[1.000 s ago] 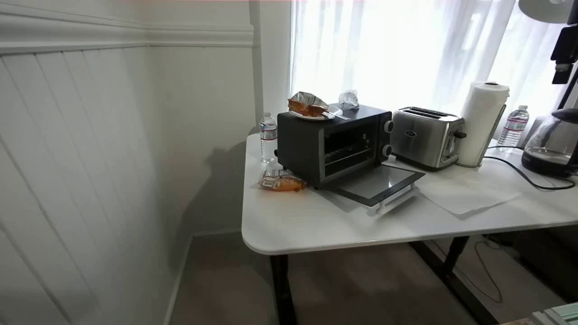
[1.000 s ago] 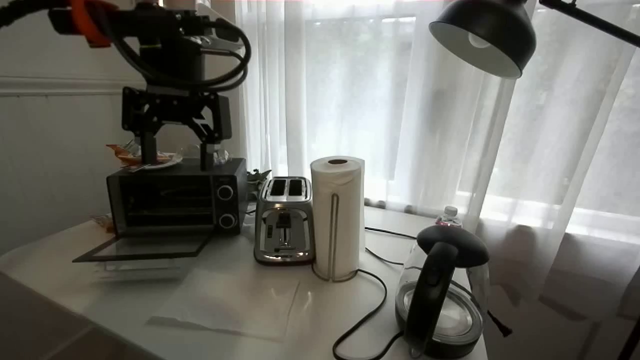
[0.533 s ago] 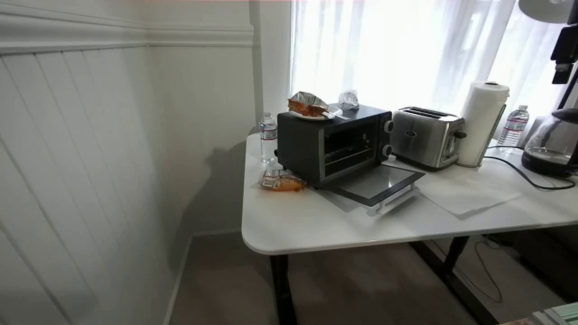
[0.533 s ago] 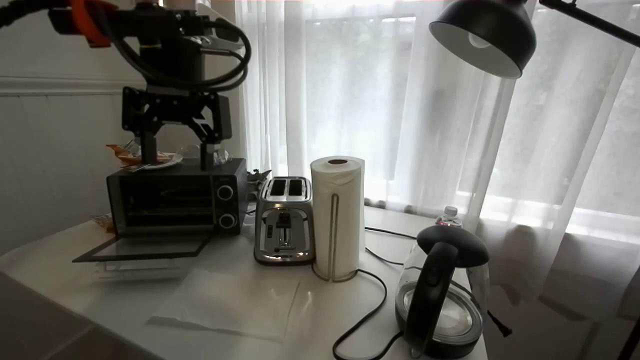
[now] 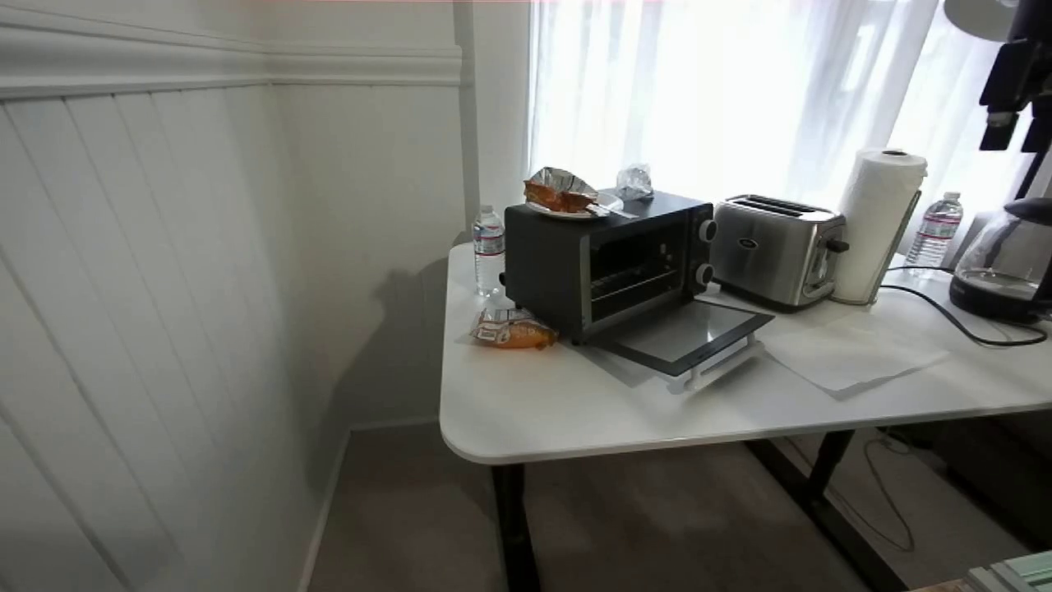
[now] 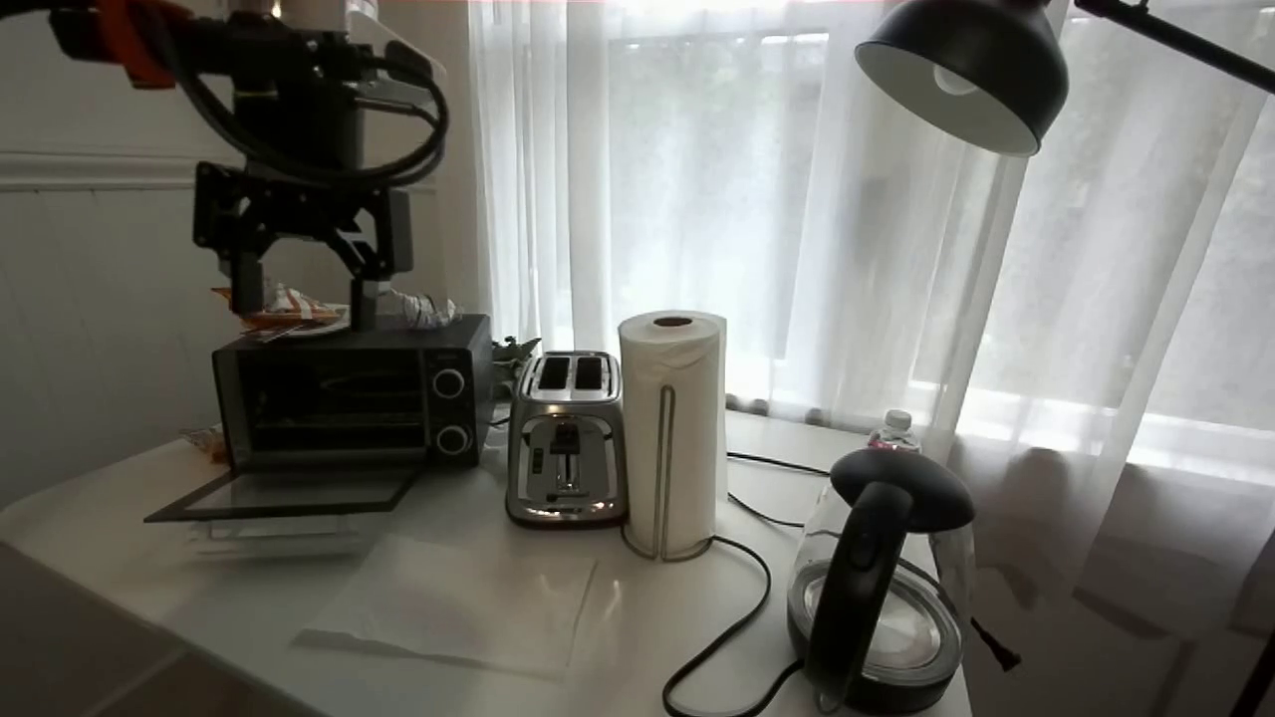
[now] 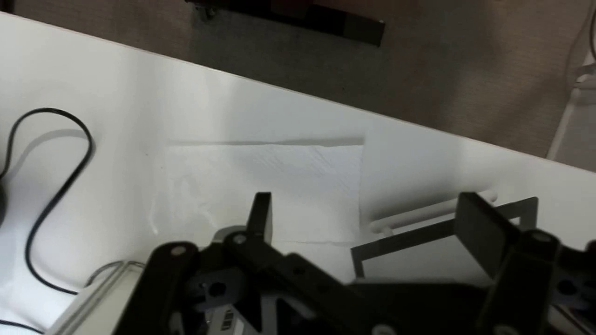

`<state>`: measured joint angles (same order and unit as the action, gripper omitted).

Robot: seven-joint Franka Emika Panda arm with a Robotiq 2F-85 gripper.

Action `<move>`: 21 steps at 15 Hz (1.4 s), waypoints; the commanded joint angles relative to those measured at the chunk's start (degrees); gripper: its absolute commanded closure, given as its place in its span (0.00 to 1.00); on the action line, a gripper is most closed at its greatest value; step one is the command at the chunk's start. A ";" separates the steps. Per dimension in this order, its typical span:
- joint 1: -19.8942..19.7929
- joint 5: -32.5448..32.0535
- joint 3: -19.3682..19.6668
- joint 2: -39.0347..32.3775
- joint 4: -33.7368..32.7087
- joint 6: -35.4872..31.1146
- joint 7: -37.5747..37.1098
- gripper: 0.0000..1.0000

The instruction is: Remove the bottle from on top of the oven

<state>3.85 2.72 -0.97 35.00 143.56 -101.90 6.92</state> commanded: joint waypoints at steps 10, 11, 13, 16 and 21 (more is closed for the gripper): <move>1.72 22.13 -5.39 -18.95 -17.98 -5.88 -25.28 0.00; 1.69 23.36 -5.59 -20.45 -18.97 -8.47 -26.94 0.00; 3.16 26.52 -5.21 -22.54 -20.54 -10.87 -23.27 0.00; 2.68 24.63 -5.30 -22.20 -19.57 -10.56 -23.96 0.00; 2.82 24.81 -5.34 -22.75 -20.26 -10.58 -23.93 0.00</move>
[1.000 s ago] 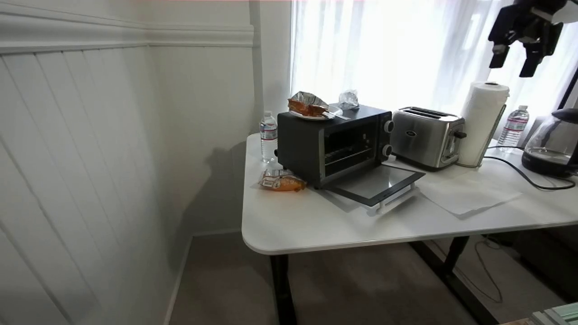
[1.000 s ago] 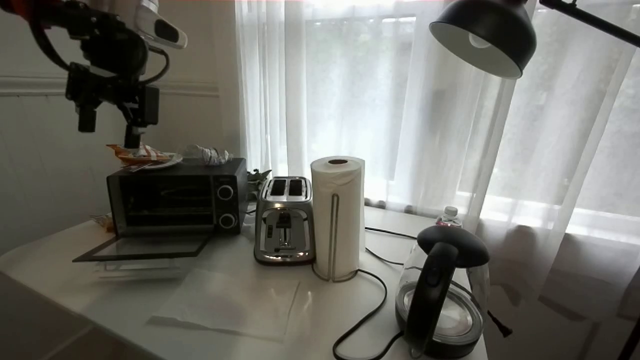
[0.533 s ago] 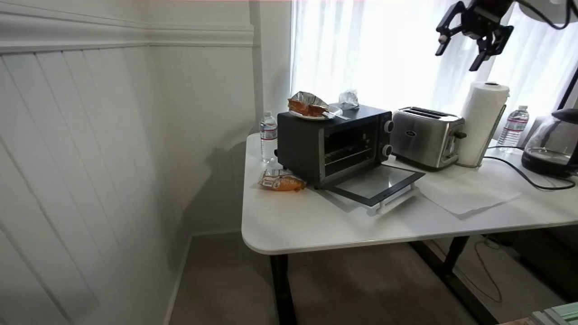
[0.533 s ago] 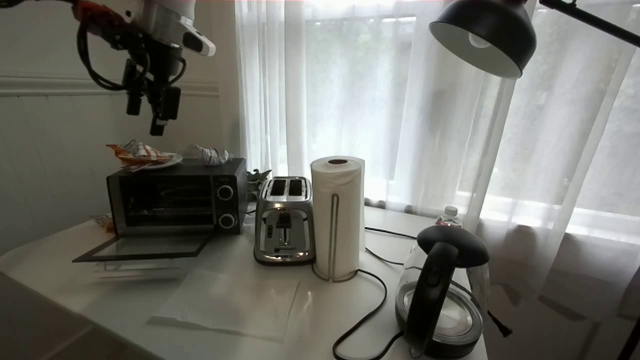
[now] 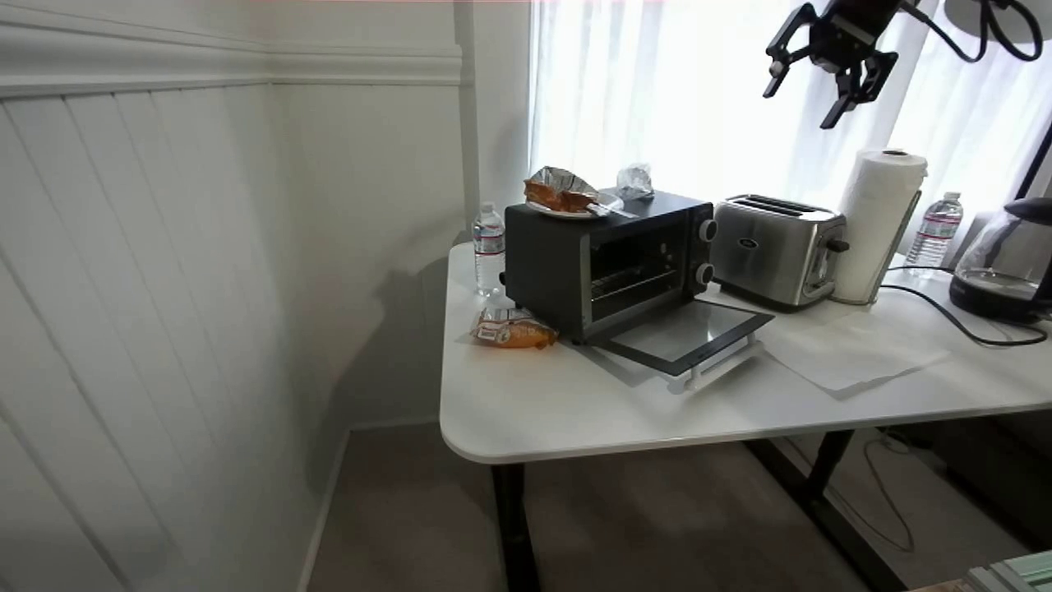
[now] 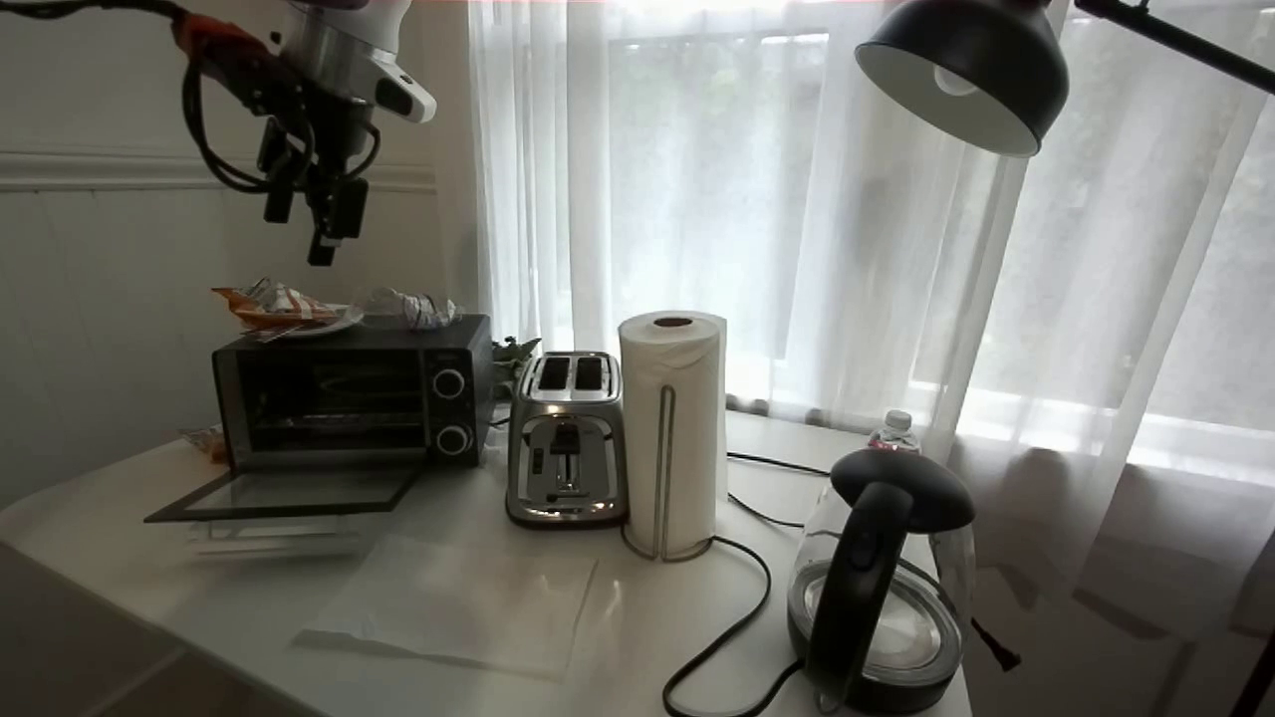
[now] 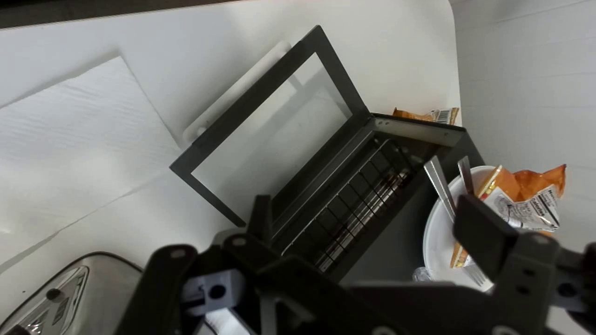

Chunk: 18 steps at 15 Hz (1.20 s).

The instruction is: Remove the bottle from on top of the oven

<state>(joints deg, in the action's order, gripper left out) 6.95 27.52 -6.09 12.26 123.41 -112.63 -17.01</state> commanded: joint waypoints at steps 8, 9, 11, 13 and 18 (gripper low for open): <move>1.62 -0.43 -4.56 -13.76 -10.92 -10.10 -16.64 0.00; 1.96 -1.12 -4.87 -15.93 -12.73 -11.50 -19.86 0.00; 2.80 -1.47 -4.89 -19.74 -16.36 -12.64 -25.09 0.00; 3.69 -1.15 -4.60 -23.52 -19.67 -15.32 -29.35 0.00; 4.72 -0.62 -3.73 -30.74 -24.85 -23.02 -36.67 0.07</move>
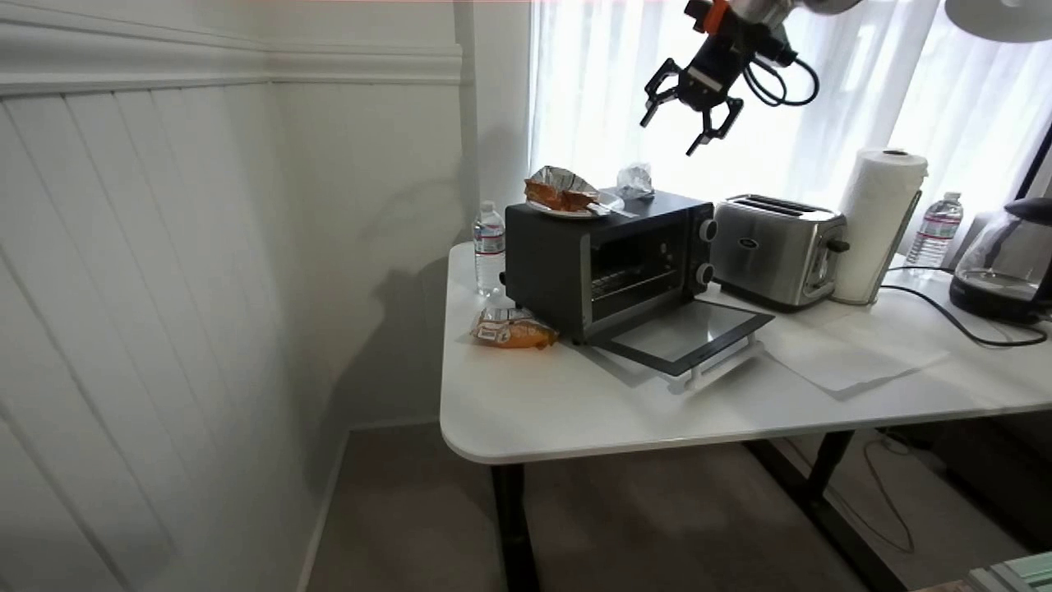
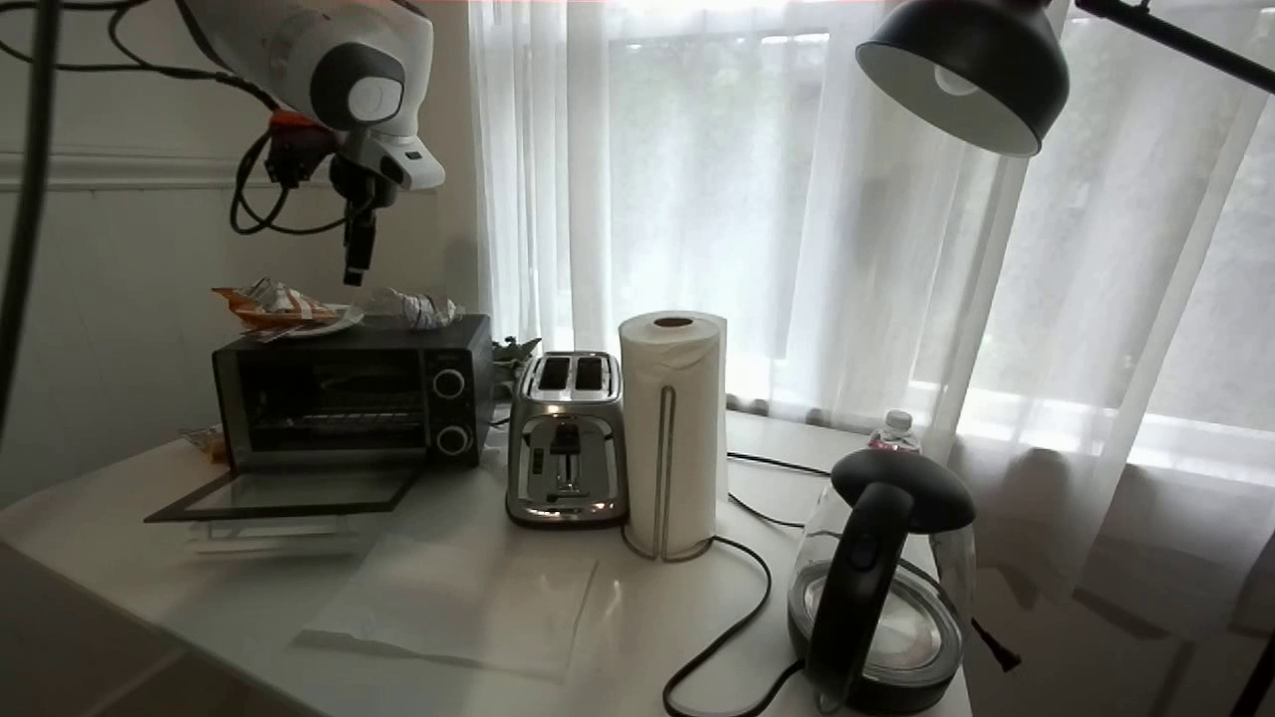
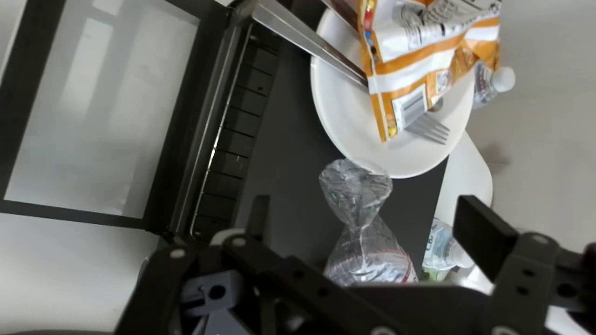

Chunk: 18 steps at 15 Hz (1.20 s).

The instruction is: Remove the bottle from on top of the oven

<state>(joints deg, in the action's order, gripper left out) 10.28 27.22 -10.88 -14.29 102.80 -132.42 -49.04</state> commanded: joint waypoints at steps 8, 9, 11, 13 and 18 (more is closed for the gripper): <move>1.42 -0.87 1.85 -9.23 -7.15 -7.30 -6.62 0.76; 1.42 -0.86 1.90 -9.44 -7.34 -7.26 -6.61 0.84; 1.26 -0.54 1.81 -9.55 -7.56 -7.02 -6.24 0.97; 1.23 -0.54 1.72 -9.47 -7.85 -6.61 -6.04 1.00; 1.72 -1.97 2.41 -8.70 -9.43 -9.19 -6.37 1.00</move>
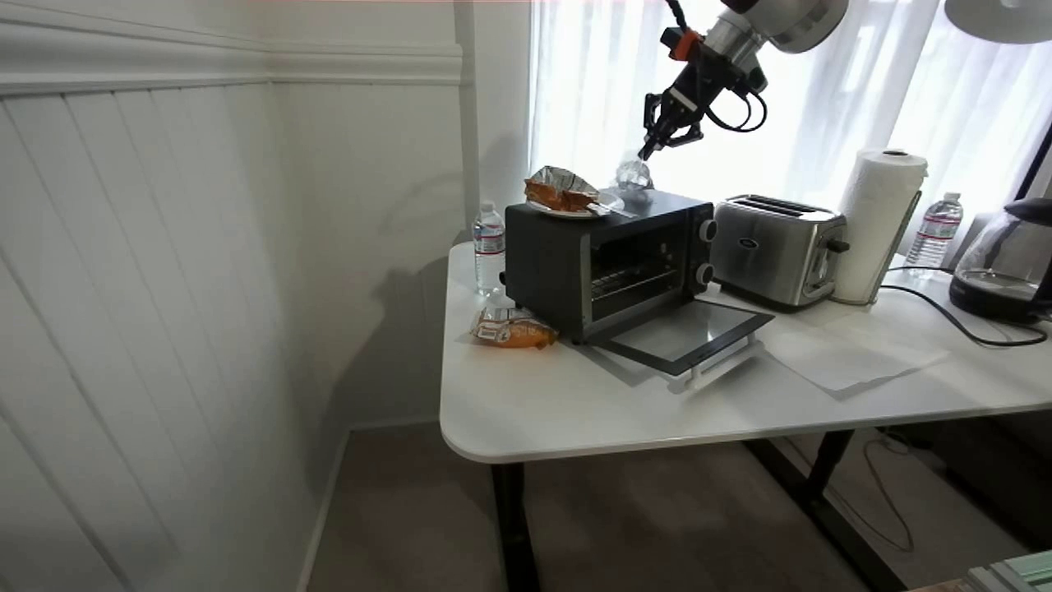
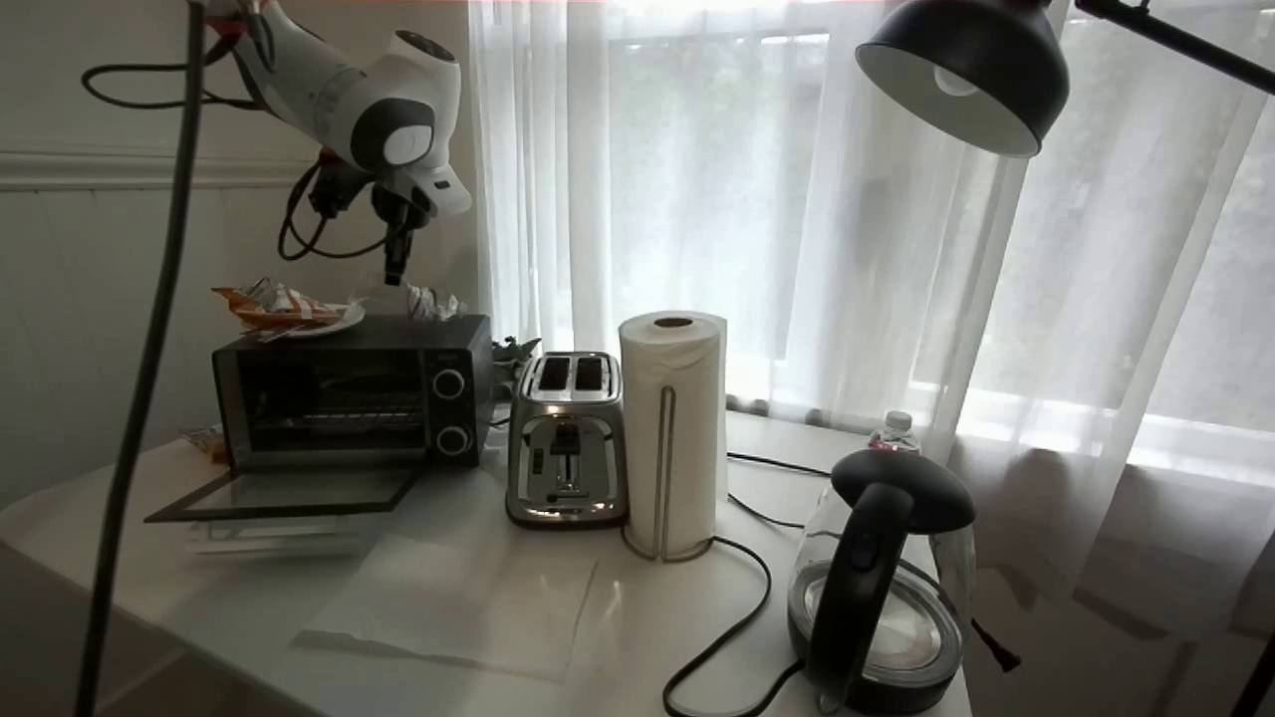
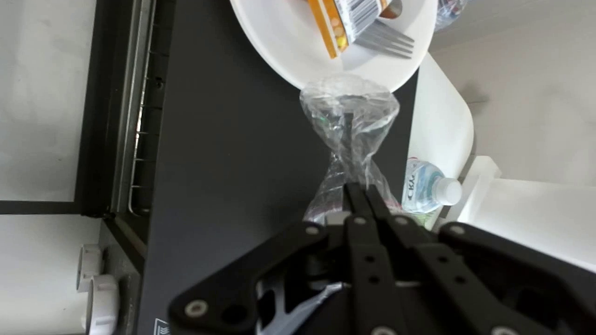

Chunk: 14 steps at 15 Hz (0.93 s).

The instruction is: Remove the bottle from on top of the oven

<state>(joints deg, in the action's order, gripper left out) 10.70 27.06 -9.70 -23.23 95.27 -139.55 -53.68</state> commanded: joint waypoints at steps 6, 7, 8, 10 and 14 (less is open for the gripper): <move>5.25 -15.09 8.99 -2.17 -5.72 -14.63 -11.92 0.99; 6.17 -18.27 11.19 -3.01 -6.37 -15.97 -15.10 0.99; 6.93 -21.19 13.53 -4.11 -7.24 -16.72 -18.43 0.99; 8.57 -26.94 18.45 -6.09 -8.83 -17.35 -25.30 0.99; 11.74 -37.22 28.11 -11.34 -12.96 -17.91 -39.44 0.99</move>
<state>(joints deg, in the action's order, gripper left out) 19.29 -3.51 11.86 -29.80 87.25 -156.34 -82.73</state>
